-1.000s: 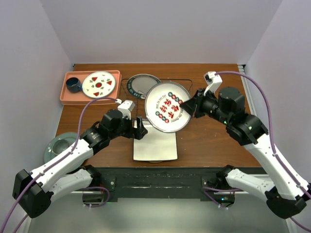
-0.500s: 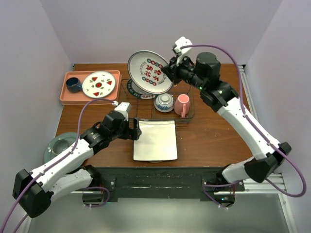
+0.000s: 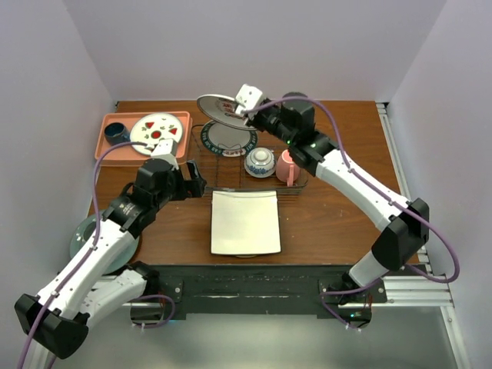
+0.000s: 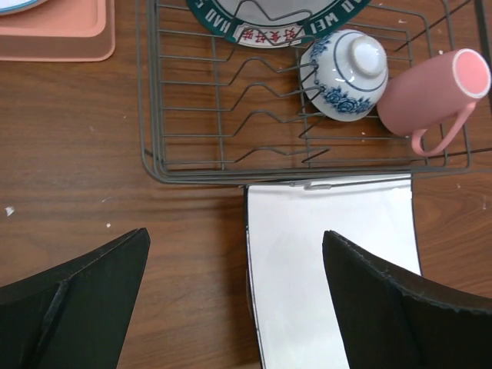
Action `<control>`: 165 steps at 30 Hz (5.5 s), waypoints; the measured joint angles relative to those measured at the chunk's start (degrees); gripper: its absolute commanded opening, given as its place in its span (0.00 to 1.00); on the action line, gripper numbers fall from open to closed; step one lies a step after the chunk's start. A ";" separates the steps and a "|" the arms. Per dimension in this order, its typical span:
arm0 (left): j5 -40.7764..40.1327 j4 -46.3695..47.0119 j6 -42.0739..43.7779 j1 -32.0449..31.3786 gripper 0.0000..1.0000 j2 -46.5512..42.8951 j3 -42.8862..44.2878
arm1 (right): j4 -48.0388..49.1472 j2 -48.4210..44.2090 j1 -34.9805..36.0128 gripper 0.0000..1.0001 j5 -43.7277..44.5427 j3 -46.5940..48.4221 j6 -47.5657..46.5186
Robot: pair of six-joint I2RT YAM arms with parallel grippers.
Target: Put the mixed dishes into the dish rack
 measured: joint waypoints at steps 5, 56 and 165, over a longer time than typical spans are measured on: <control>4.94 1.90 -0.07 0.22 1.00 1.09 0.09 | 7.82 0.22 2.36 0.00 0.68 -9.77 -6.38; 10.95 -1.29 1.75 0.22 1.00 -2.89 0.09 | 7.45 19.82 0.96 0.00 -5.60 -5.42 -17.86; 17.59 15.04 -1.46 0.22 0.91 4.94 -17.84 | -16.06 -32.46 -3.06 0.86 3.56 -48.74 62.55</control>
